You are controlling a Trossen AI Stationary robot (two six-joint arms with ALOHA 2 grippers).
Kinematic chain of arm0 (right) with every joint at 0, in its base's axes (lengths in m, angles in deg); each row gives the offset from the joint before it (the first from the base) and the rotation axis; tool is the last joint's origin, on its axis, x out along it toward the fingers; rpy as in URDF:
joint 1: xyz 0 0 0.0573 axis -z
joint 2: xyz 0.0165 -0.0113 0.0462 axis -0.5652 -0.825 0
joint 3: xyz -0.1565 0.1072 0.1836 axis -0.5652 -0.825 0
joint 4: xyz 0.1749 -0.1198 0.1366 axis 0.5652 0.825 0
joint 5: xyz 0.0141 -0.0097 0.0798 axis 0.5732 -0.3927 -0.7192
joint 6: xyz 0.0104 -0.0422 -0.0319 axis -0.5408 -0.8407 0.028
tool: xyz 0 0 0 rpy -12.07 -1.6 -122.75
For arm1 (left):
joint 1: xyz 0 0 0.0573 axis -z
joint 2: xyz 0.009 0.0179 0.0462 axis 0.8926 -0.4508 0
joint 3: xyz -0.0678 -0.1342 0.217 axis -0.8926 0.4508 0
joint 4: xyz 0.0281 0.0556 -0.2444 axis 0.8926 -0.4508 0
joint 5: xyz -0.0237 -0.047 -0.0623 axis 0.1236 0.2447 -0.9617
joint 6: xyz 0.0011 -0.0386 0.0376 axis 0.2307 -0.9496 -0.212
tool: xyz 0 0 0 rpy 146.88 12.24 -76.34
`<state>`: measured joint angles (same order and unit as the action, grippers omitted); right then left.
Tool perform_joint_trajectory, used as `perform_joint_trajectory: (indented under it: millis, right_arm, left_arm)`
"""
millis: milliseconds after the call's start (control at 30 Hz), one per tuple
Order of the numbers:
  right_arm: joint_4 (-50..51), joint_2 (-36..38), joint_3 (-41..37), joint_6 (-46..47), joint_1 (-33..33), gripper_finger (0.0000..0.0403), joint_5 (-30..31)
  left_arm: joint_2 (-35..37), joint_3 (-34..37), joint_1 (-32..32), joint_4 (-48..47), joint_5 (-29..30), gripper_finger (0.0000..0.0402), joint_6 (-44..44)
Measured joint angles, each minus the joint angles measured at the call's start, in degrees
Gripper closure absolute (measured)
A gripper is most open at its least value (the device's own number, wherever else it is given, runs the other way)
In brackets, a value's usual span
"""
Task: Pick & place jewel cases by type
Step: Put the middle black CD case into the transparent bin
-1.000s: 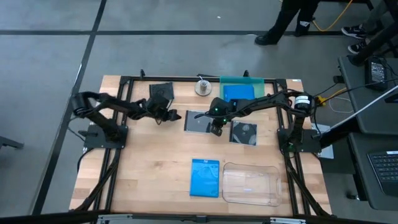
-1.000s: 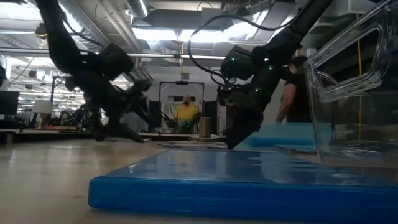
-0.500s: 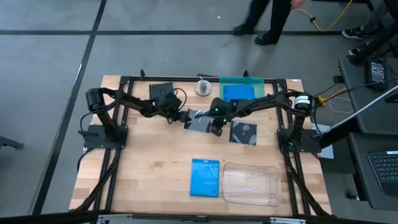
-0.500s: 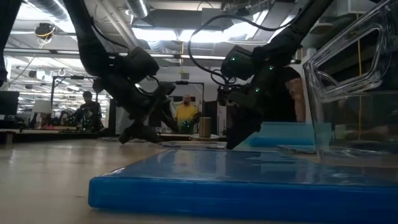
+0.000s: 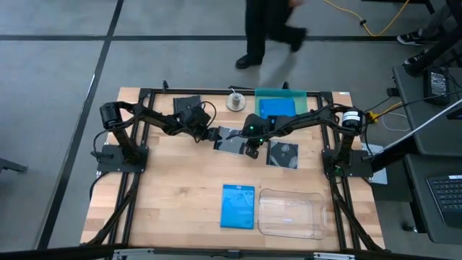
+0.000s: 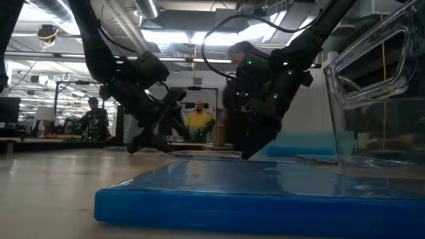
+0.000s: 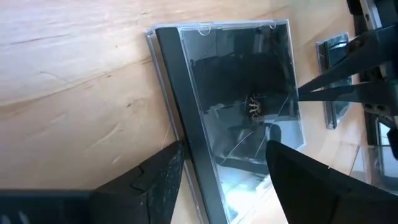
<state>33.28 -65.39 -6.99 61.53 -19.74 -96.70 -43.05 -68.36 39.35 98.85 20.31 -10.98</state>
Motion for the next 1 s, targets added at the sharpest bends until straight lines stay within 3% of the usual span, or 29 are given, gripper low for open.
perform_joint_trajectory:
  millis: [367,1000]
  right_arm:
    - [-0.4,0.0,0.0,-1.3,0.0,0.0395,0.4]
    - [-0.6,0.0,0.0,-1.5,0.0,0.0395,0.6]
  left_arm:
    - [9.9,-1.1,-0.1,-5.7,0.5,0.0195,3.5]
    - [10.6,-2.7,0.1,-6.1,0.2,0.0197,1.8]
